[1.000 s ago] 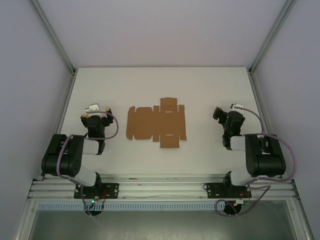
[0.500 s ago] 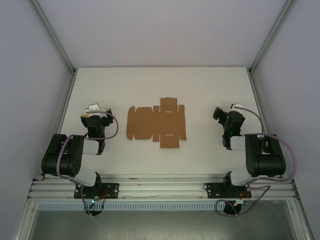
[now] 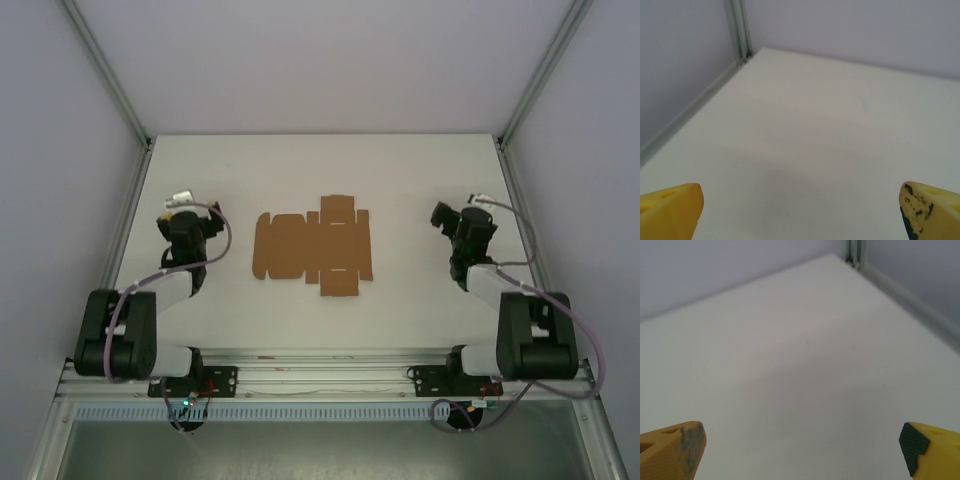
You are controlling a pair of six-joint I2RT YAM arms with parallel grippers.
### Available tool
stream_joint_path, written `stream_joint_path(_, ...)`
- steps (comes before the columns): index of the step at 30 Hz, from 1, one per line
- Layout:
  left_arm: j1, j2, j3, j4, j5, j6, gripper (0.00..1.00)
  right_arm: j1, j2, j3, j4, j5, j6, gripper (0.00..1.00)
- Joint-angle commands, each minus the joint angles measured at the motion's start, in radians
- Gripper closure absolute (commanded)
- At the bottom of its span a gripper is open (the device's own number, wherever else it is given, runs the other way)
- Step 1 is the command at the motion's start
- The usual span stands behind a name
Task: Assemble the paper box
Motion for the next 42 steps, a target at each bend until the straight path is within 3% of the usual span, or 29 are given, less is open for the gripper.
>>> stream_joint_path(1, -0.010, -0.077, 0.119, -0.350, 0.098, -0.114, 0.00, 0.047, -0.093, 0.112, -0.342, 0.042, 0.101, 0.00)
stream_joint_path(4, -0.025, -0.089, 0.180, -0.484, 0.197, -0.202, 0.00, 0.145, -0.118, 0.185, -0.490, 0.018, 0.153, 0.00)
stream_joint_path(7, -0.062, -0.083, 0.198, -0.519, 0.291, -0.262, 0.00, 0.251, -0.101, 0.240, -0.554, -0.050, 0.214, 0.06)
stream_joint_path(14, -0.119, 0.029, 0.286, -0.668, 0.498, -0.329, 0.00, 0.408, 0.180, 0.445, -0.733, -0.303, 0.363, 0.48)
stream_joint_path(20, -0.119, 0.123, 0.311, -0.701, 0.602, -0.345, 0.00, 0.442, 0.415, 0.529, -0.727, -0.438, 0.425, 0.69)
stream_joint_path(24, -0.119, 0.213, 0.347, -0.749, 0.670, -0.355, 0.00, 0.442, 0.503, 0.537, -0.731, -0.435, 0.429, 0.72)
stream_joint_path(28, -0.119, 0.296, 0.370, -0.766, 0.772, -0.352, 0.00, 0.442, 0.565, 0.539, -0.786, -0.355, 0.417, 0.72)
stream_joint_path(35, -0.119, 0.379, 0.397, -0.799, 0.818, -0.342, 0.01, 0.435, 0.624, 0.500, -0.762, -0.347, 0.406, 0.74)
stream_joint_path(42, -0.120, 0.443, 0.409, -0.692, 1.034, -0.389, 0.10, 0.436, 0.615, 0.472, -0.739, -0.341, 0.358, 0.74)
